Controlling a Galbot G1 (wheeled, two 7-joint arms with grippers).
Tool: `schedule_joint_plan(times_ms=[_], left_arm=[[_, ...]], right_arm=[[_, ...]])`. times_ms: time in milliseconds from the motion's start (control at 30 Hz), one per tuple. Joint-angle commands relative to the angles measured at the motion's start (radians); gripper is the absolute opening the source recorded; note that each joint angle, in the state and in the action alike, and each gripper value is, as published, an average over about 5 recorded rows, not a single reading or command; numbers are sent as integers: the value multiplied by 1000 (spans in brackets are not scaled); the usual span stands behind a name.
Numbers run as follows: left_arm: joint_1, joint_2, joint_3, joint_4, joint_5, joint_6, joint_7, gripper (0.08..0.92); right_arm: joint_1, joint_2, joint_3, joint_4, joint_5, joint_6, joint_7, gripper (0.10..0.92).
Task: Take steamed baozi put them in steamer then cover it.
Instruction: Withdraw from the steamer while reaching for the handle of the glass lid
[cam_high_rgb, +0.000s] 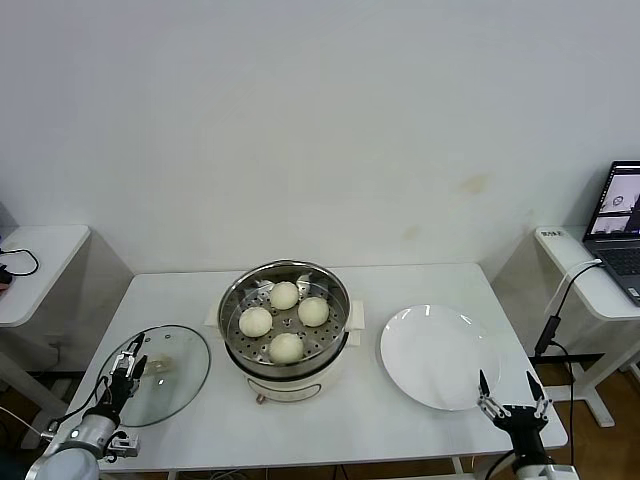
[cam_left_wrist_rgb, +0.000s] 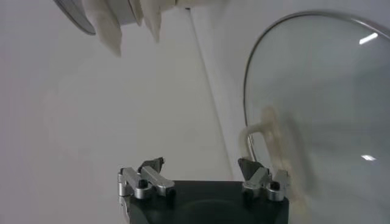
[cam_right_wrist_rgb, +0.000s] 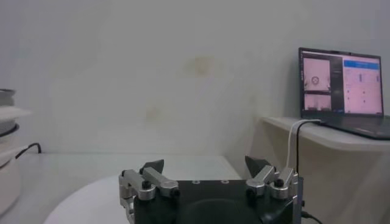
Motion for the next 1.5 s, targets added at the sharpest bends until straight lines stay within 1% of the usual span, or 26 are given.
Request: schedule_joint_plan(times_ms=[33, 267, 700, 1033, 1500], left_arm=[[46, 0, -4, -48, -10, 3, 4, 823], [49, -2, 1, -52, -14, 4, 8, 823], [-53, 16, 32, 50, -8, 5, 14, 823], [-66, 20, 38, 70, -8, 5, 15, 823], [-147, 29, 75, 134, -3, 8, 28, 823]], right_arm=[[0, 5, -6, -4, -7, -1, -1, 823], [3, 12, -8, -13, -14, 0, -1, 823], [9, 24, -13, -24, -26, -4, -4, 823], [15, 27, -16, -31, -29, -6, -6, 823], [7, 30, -18, -31, -38, -3, -7, 823]])
